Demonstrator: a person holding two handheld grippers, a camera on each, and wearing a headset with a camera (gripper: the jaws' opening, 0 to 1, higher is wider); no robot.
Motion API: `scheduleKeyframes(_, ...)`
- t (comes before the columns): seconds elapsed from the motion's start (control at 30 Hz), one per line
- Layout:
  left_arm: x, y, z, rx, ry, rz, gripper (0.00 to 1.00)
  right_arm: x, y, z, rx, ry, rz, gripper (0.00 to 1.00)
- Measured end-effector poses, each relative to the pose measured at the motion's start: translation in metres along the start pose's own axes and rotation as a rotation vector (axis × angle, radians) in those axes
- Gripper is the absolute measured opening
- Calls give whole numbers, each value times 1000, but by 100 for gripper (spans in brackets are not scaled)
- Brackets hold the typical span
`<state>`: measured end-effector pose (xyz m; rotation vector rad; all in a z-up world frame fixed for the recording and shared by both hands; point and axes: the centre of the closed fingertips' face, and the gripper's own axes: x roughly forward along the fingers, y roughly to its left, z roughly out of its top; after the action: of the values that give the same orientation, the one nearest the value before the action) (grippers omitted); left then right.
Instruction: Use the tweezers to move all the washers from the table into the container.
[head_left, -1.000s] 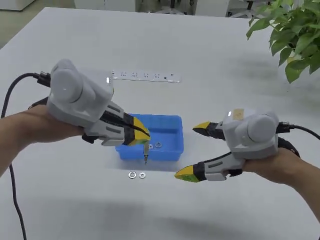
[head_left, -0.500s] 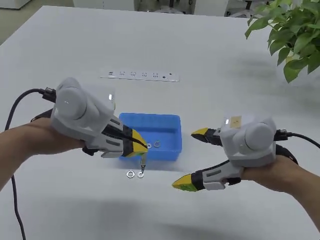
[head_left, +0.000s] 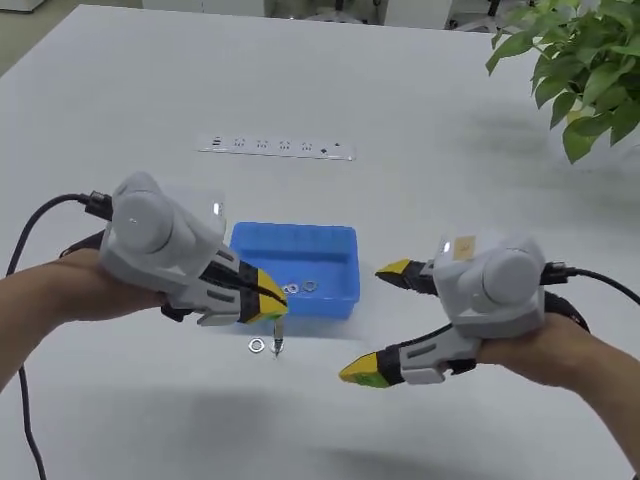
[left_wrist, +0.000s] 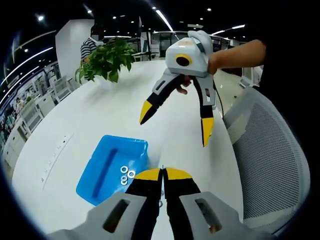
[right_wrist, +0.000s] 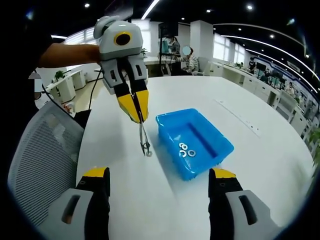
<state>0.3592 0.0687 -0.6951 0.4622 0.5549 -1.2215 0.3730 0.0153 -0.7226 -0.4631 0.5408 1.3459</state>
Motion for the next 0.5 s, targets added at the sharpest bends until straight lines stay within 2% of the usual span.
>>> scheduleKeyframes(0.37,0,0,0,20,4,-13,5,3,2,3,-18,-7,17,77)
scheduleKeyframes(0.5,1,-3,0,33,7,-31,5,8,8,9,-72,-22,59,68)
